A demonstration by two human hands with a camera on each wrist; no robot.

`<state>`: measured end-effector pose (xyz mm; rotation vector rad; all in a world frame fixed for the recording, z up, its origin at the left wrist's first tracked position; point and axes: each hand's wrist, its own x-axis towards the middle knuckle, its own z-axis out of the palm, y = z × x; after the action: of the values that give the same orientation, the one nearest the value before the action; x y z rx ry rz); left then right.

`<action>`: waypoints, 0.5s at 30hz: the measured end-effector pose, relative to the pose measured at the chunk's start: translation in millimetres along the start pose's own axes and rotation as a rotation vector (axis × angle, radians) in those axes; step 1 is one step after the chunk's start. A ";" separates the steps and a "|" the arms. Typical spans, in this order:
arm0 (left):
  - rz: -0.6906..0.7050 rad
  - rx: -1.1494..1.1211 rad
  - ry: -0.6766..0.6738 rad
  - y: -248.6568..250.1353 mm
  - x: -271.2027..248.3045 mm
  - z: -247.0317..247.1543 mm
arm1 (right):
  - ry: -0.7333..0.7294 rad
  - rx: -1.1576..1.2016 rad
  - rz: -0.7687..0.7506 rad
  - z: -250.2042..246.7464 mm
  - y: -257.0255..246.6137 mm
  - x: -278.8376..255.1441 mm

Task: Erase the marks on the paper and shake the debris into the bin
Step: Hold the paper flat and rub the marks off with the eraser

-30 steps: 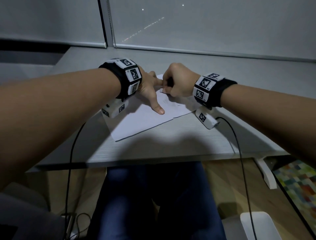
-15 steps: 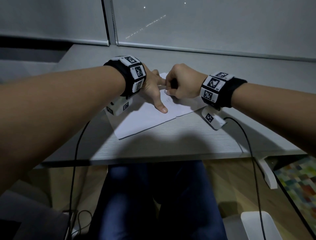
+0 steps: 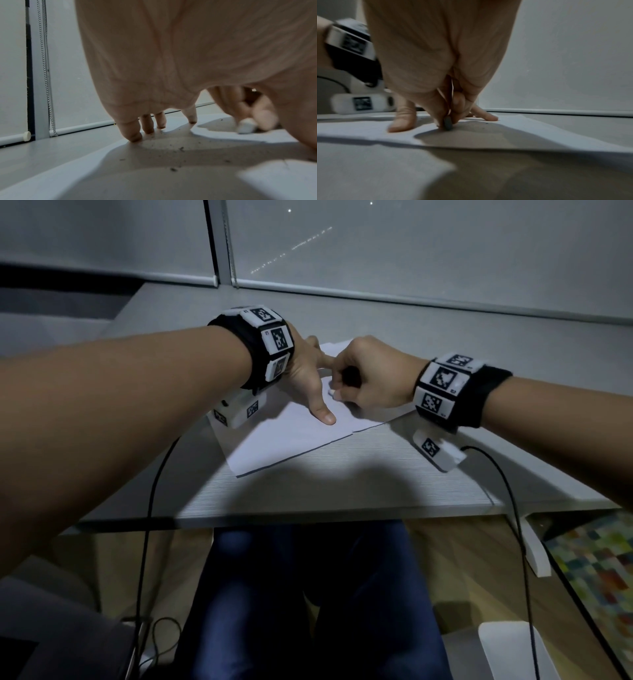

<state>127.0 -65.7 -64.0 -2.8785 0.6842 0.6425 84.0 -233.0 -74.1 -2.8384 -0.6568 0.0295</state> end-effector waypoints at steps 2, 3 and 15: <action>0.011 -0.027 0.002 0.3 -0.4 -0.2 | -0.023 0.005 -0.038 2.2 -5.5 -8.4; 0.014 -0.043 0.002 0.7 0.2 -0.3 | -0.028 0.012 -0.046 1.8 -5.2 -9.2; 0.049 -0.107 0.009 -13.5 -5.3 -1.1 | 0.157 0.053 0.191 -12.2 41.6 15.1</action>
<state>129.2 -51.8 -60.6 -2.9722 0.7460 0.6935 116.5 -265.4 -71.1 -2.8059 -0.3461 -0.1412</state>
